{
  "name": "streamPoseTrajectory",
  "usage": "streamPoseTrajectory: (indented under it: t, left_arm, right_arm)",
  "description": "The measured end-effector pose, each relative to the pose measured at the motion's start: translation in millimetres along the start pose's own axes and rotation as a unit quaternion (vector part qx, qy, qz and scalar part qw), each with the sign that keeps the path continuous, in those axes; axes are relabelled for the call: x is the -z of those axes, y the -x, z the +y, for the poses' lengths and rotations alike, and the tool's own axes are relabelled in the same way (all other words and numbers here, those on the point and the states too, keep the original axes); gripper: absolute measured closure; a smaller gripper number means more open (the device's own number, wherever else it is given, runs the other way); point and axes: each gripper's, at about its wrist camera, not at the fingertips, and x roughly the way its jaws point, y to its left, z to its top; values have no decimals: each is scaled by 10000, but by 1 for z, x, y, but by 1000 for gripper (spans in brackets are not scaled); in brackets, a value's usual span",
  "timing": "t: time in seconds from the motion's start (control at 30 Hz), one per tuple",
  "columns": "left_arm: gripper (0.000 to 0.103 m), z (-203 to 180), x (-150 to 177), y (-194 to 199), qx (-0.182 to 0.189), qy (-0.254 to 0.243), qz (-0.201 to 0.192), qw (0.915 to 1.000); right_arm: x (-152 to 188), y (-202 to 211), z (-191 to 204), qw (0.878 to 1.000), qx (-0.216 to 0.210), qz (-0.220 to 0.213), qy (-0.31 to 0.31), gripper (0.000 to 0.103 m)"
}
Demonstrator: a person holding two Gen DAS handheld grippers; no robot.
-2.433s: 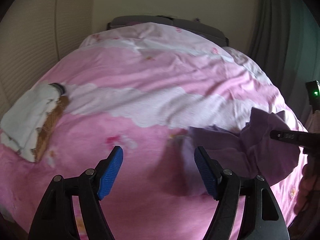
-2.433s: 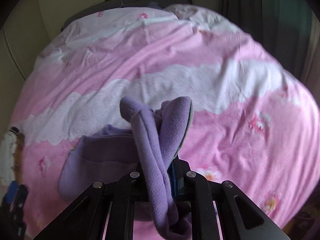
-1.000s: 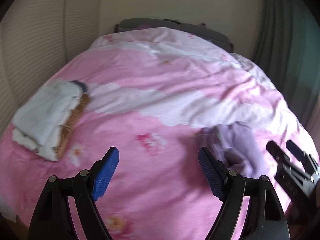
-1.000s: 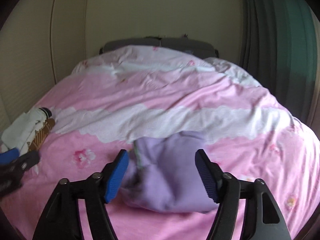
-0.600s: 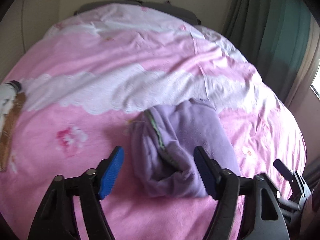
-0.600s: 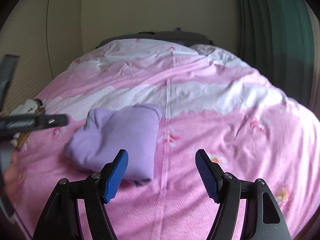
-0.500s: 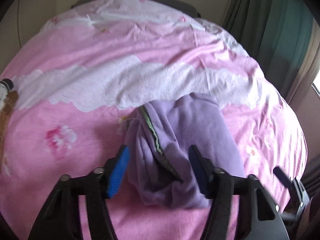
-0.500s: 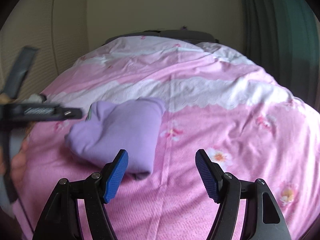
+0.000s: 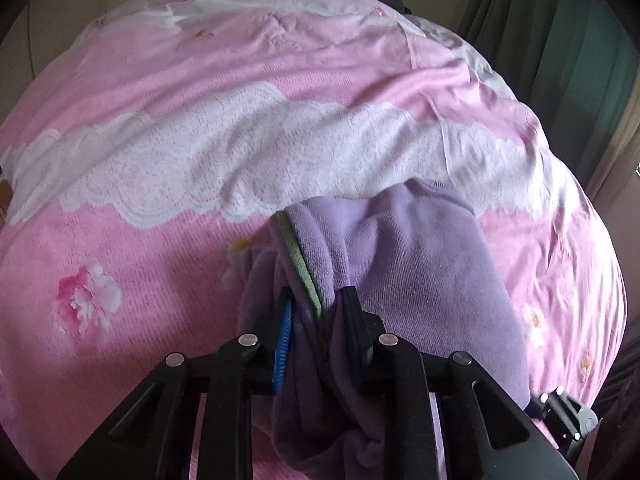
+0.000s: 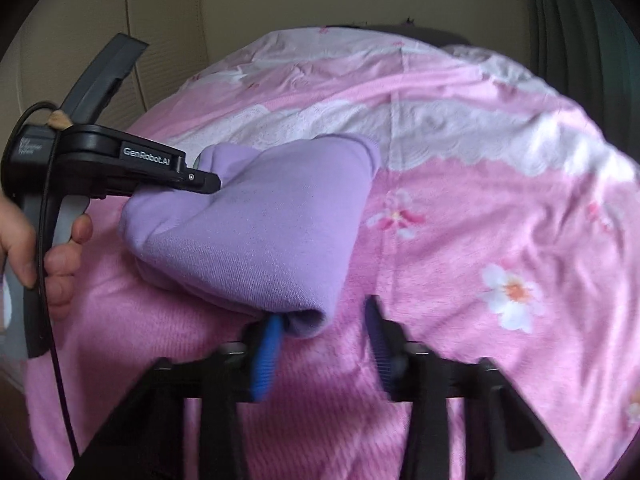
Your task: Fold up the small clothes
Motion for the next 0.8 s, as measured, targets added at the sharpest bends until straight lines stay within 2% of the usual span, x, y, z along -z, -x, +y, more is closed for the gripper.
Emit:
streamPoseTrajectory:
  t: [0.13, 0.23, 0.33, 0.4, 0.47, 0.6, 0.7, 0.8]
  left_arm:
    - [79, 5, -3, 2, 9, 56, -103, 9999]
    - [78, 6, 1, 0, 110, 54, -76, 9999]
    - [75, -5, 9, 8, 54, -148, -134, 9998]
    - [65, -12, 14, 20, -16, -287, -259, 9992]
    - [54, -15, 19, 34, 78, -335, -358, 9988]
    - [48, -19, 34, 57, 171, -350, -455, 9982]
    - [47, -20, 47, 58, 238, -312, -401, 9984]
    - [46, -20, 57, 50, 155, -297, -309, 9990]
  right_arm:
    - [-6, 17, 1, 9997, 51, -255, -3, 91]
    - [-4, 10, -2, 9999, 146, -41, 6, 92]
    - [0, 2, -1, 9996, 239, 152, 66, 92]
    - [1, 6, -1, 9997, 171, 158, 8, 92]
    - [1, 11, -4, 9998, 130, 113, -91, 91]
    - [1, 16, -10, 9995, 34, 64, -297, 81]
    - [1, 14, -14, 9986, -113, 109, -498, 81]
    - [0, 8, -16, 9977, -170, 174, -637, 81]
